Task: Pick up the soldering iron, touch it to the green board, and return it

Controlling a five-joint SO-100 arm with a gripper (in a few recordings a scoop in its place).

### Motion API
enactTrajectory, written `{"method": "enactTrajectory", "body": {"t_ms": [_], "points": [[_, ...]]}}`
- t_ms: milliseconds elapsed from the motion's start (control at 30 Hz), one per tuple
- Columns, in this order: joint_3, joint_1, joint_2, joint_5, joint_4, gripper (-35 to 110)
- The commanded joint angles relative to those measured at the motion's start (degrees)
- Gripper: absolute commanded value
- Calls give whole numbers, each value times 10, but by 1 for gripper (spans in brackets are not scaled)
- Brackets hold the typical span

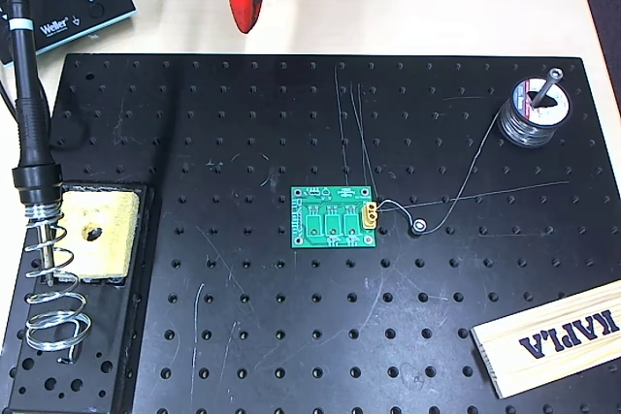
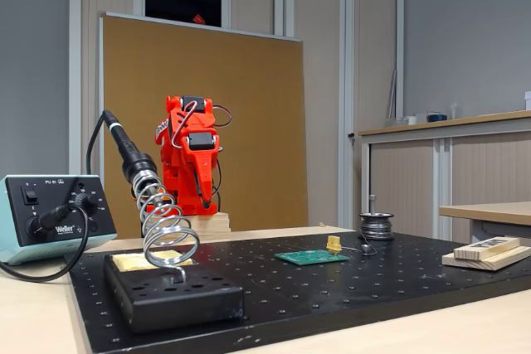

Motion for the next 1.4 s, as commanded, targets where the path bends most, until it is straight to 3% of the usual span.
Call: {"method": "enactTrajectory", "body": {"t_ms": [0, 967, 1367], "points": [[7, 1, 6, -4, -1, 0], [8, 1, 6, -4, -1, 0], [-47, -45, 11, -18, 19, 0]]}}
